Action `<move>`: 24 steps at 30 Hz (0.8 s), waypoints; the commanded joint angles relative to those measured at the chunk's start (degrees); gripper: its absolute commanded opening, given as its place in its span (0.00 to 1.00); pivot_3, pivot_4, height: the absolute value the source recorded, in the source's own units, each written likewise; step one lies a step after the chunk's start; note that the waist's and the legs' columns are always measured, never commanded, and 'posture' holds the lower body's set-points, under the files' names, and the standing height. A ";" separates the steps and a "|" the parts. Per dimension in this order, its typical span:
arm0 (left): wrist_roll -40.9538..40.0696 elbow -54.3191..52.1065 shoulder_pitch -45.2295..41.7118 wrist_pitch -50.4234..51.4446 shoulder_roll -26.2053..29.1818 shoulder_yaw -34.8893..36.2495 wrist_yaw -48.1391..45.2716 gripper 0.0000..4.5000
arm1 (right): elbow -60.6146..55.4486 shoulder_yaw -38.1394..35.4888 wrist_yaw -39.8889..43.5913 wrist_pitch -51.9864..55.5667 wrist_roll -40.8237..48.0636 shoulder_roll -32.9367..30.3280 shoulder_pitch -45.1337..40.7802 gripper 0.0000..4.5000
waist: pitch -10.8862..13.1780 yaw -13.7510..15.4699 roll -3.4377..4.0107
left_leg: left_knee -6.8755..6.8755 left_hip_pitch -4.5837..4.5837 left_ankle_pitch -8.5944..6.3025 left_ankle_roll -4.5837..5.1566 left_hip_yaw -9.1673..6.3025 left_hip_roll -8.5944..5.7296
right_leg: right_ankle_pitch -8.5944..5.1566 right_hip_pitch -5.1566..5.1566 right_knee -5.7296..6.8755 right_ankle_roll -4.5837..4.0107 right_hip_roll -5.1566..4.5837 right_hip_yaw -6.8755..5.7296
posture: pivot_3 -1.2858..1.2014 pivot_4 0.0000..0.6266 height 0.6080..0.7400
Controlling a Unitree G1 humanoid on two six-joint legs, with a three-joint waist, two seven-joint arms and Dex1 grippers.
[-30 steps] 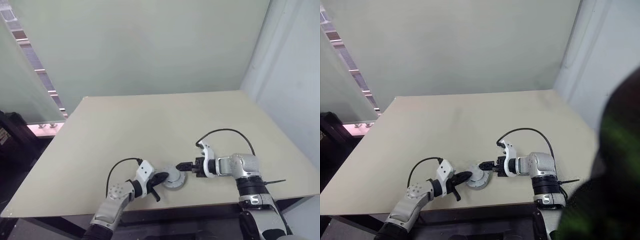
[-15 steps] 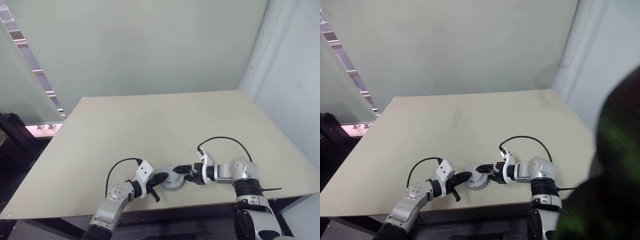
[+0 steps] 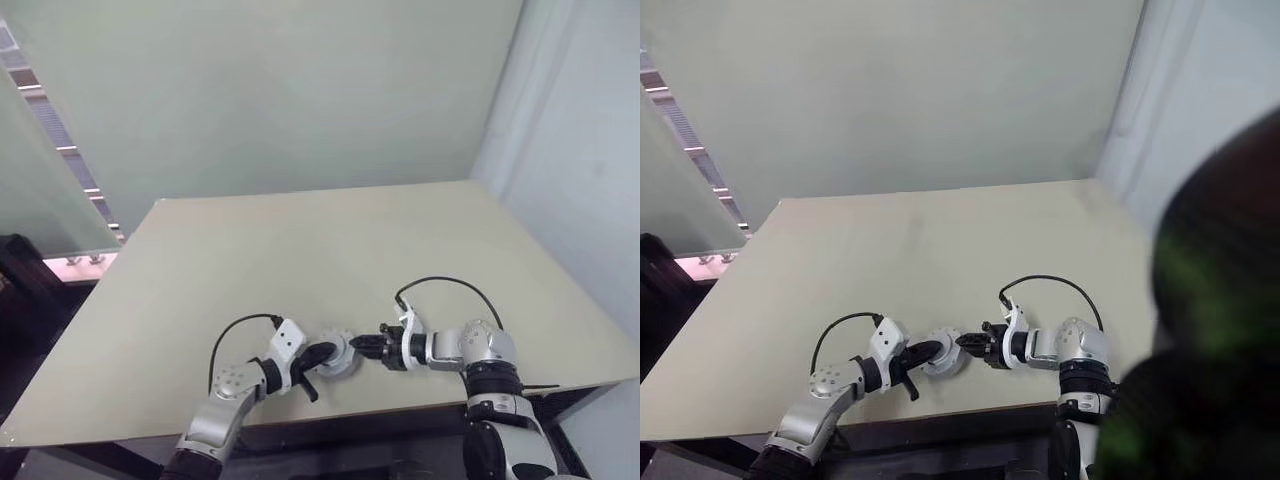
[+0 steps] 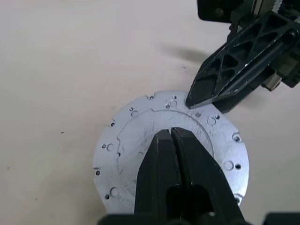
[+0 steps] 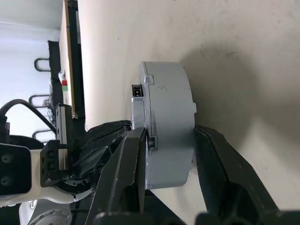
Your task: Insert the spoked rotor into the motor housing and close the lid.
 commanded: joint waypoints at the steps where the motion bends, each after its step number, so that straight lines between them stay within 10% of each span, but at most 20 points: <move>1: 1.10 0.90 0.35 0.79 -0.20 -1.66 -0.55 0.00 | -1.07 1.49 -0.34 0.39 2.04 1.42 -0.48 0.28 | -0.03 -0.04 0.01 | 0.00 0.00 0.00 0.00 0.01 0.00 | 0.00 0.00 0.00 0.00 0.00 0.00 | 0.52 0.00 1.00; 8: -3.86 -1.71 -0.02 7.50 -0.87 2.87 0.52 0.13 | -1.54 2.09 -1.10 -0.04 2.36 0.81 0.12 0.28 | -0.04 -0.05 0.01 | -0.01 -0.03 0.00 0.00 -0.01 0.00 | 0.00 -0.05 0.00 0.00 0.01 0.00 | 0.52 0.00 1.00; 19: -18.26 -8.91 0.93 20.07 0.70 19.64 3.75 1.00 | -1.08 0.67 -1.45 -0.95 4.20 0.89 0.33 0.28 | -0.02 -0.82 0.00 | -0.06 -0.15 -0.01 0.00 -0.11 0.11 | 0.00 -0.21 -0.01 0.00 0.17 0.00 | 0.52 0.00 1.00; 24: -26.52 -12.06 2.55 25.25 -1.04 26.89 6.81 1.00 | -0.97 -1.45 -1.25 -0.79 6.55 1.62 0.58 0.27 | -0.01 -1.14 -0.01 | -0.10 -0.18 -0.02 -0.01 -0.11 0.11 | 0.00 -0.22 -0.07 0.00 0.15 0.01 | 0.52 0.00 1.00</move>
